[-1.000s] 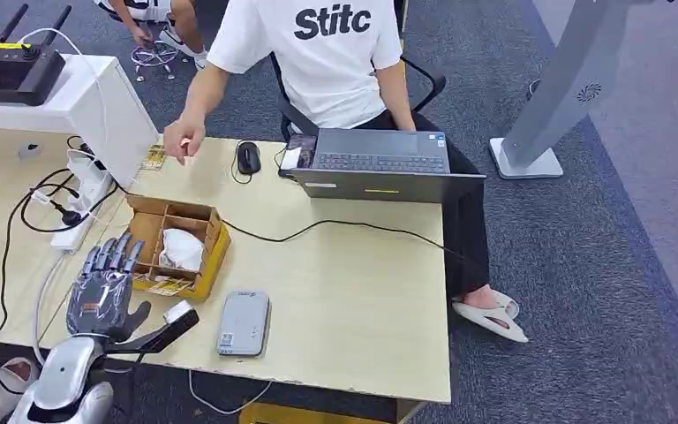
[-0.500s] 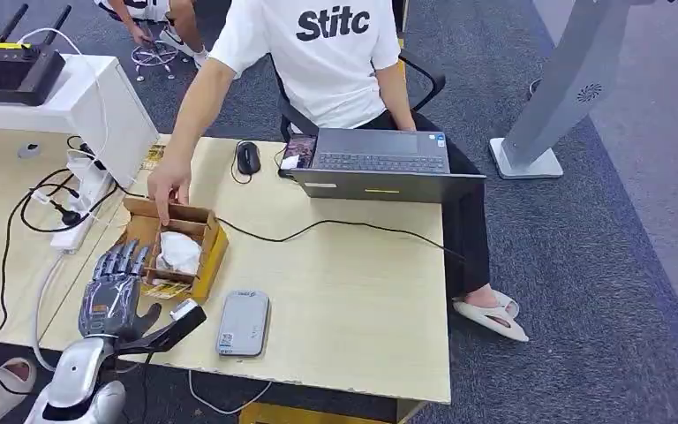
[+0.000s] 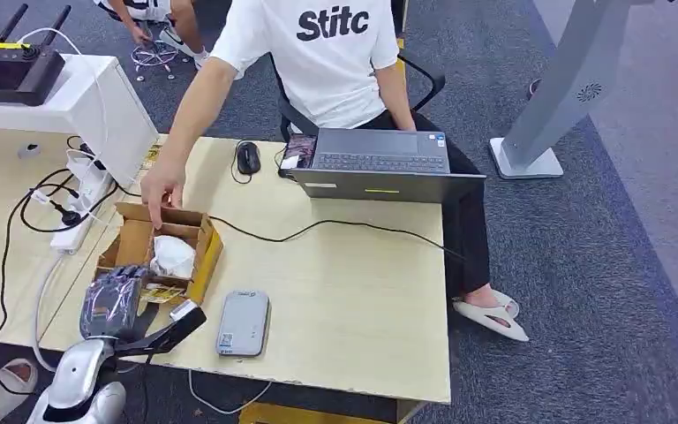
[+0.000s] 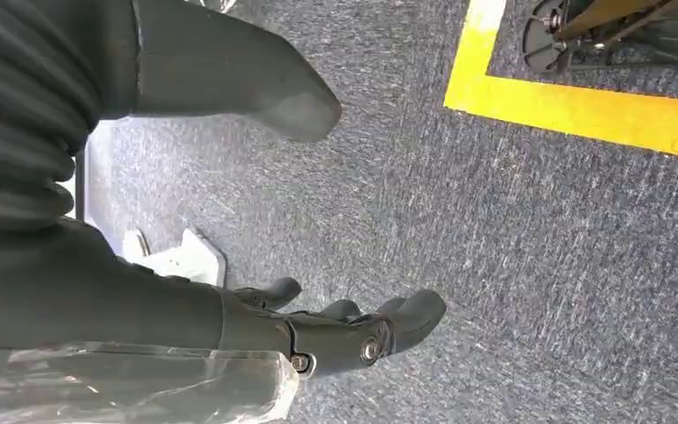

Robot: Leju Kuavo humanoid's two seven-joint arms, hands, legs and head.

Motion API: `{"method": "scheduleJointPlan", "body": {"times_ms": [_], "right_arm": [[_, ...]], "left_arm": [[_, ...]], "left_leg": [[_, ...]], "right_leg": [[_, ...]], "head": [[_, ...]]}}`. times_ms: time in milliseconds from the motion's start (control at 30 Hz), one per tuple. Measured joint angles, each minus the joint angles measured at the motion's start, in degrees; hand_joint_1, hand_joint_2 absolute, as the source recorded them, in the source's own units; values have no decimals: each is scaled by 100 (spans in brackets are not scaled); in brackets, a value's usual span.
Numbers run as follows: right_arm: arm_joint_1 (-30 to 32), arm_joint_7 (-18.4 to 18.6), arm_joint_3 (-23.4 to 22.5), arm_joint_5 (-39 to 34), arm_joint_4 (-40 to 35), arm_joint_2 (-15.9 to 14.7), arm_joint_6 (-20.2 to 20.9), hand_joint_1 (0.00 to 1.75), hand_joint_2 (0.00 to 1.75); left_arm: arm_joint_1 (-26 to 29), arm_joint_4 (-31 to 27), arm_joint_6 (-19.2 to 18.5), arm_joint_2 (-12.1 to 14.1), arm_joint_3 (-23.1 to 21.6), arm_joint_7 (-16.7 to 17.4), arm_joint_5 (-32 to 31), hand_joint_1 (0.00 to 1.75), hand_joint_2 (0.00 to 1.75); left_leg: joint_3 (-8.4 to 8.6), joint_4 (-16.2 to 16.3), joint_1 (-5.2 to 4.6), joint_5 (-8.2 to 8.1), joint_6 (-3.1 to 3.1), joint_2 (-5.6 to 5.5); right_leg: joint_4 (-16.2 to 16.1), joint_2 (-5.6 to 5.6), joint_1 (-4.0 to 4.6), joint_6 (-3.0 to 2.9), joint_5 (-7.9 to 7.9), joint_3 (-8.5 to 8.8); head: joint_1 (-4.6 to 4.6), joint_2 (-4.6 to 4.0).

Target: Pass the card to the sensor for recognition and then transmit it.

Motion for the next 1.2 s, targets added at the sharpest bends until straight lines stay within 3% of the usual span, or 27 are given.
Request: {"method": "scheduleJointPlan", "body": {"times_ms": [167, 600, 1200], "right_arm": [[0, 0, 9, 13, 0, 0, 0, 0, 175], [-11, 0, 96, 17, 0, 0, 11, 0, 175], [-13, -9, 103, -31, 0, -2, 9, 0, 175]], "left_arm": [[34, 0, -31, -2, 4, -98, 72, 138, 175], [29, -2, -94, -55, 4, -208, 131, 175, 175], [73, -640, -90, 221, 37, -201, 162, 175, 175]], "left_leg": [[0, 0, 0, 0, 0, 0], [1, 0, 0, 0, 0, -1], [0, 0, 1, 1, 0, -2]], "right_leg": [[0, 0, 0, 0, 0, 0], [0, 0, 0, 0, 0, 0], [0, -3, 1, 0, 0, 0]], "head": [[0, 0], [0, 0], [0, 0]]}}
